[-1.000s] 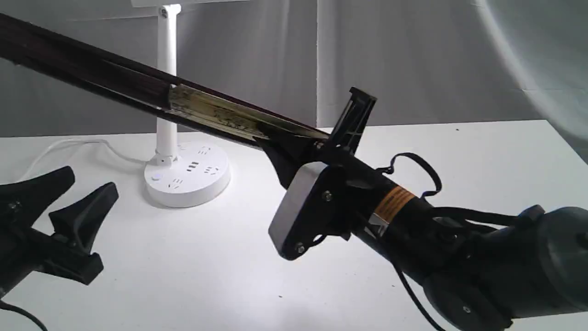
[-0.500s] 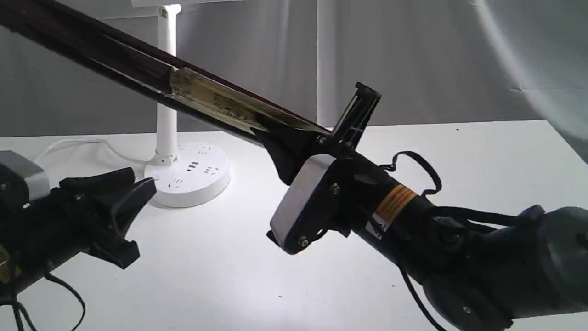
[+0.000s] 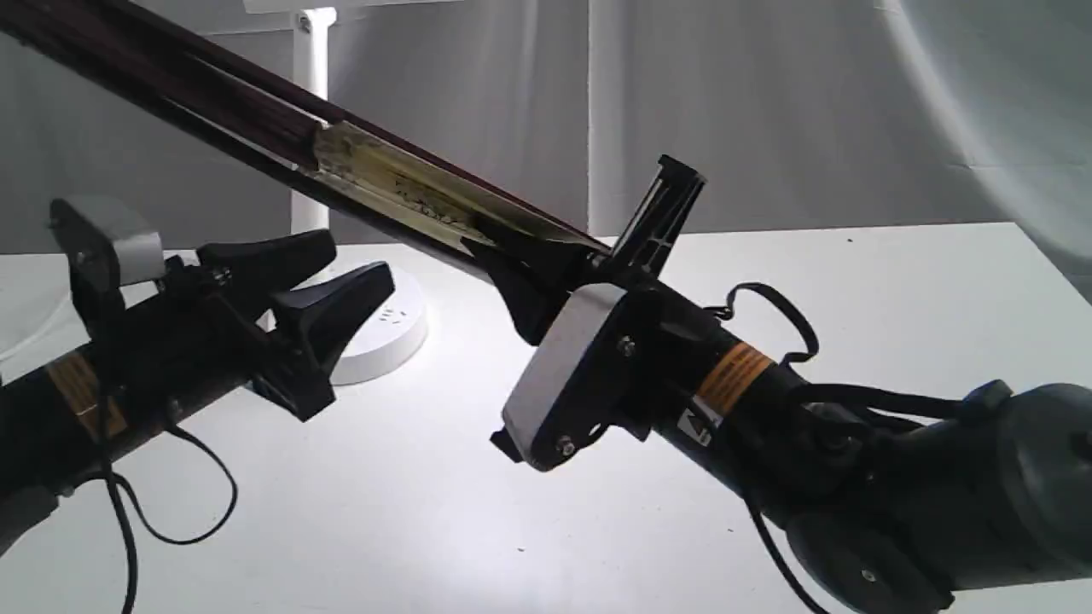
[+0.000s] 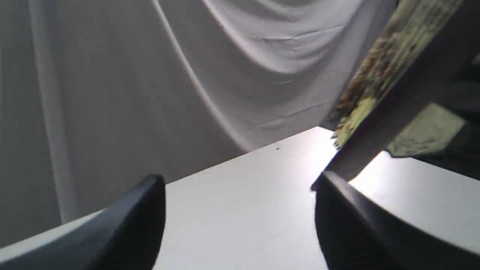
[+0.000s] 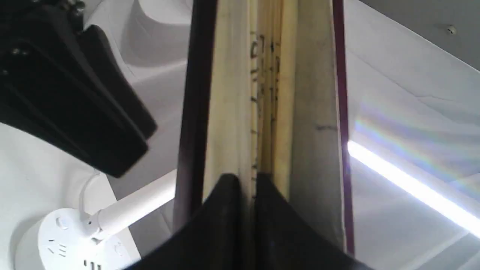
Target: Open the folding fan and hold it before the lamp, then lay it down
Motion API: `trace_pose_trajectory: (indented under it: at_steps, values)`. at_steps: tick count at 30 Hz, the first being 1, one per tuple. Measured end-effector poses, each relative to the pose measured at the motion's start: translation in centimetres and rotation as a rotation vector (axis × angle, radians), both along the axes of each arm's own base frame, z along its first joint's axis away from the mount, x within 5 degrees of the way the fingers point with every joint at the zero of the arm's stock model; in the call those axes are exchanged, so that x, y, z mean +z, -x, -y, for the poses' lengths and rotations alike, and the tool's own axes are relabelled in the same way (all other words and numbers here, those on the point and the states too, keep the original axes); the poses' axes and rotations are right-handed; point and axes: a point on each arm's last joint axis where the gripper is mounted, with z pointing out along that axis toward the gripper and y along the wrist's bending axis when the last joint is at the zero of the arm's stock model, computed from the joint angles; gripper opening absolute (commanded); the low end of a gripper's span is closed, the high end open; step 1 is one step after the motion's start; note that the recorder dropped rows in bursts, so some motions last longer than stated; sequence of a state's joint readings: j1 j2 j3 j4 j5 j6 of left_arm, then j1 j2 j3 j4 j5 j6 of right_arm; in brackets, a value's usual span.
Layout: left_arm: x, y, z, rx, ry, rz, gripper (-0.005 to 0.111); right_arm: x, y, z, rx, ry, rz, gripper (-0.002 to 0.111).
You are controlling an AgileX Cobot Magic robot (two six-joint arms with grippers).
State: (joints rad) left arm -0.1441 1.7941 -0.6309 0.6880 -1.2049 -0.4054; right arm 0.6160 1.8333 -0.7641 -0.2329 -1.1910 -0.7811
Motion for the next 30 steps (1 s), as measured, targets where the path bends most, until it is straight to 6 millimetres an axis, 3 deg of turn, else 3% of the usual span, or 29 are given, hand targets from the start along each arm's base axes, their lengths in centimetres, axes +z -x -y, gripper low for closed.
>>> trace_pose_trajectory:
  at_steps: [4,13,20,30]
  values:
    - [0.6,-0.2,1.1,-0.016,0.010,0.034,0.059,0.0,0.0,0.0,0.007,-0.004,-0.006,0.000]
    - [0.9,-0.2,1.6,-0.080,-0.009,0.053,0.059,0.0,0.0,0.0,0.009,-0.011,-0.010,0.000]
    - [0.4,0.8,2.4,-0.224,-0.137,0.124,0.059,0.0,0.0,0.0,0.010,-0.014,-0.010,0.000]
    - [1.1,0.1,2.4,-0.186,-0.126,0.157,0.059,-0.2,0.5,-0.5,0.072,0.024,-0.001,0.000]
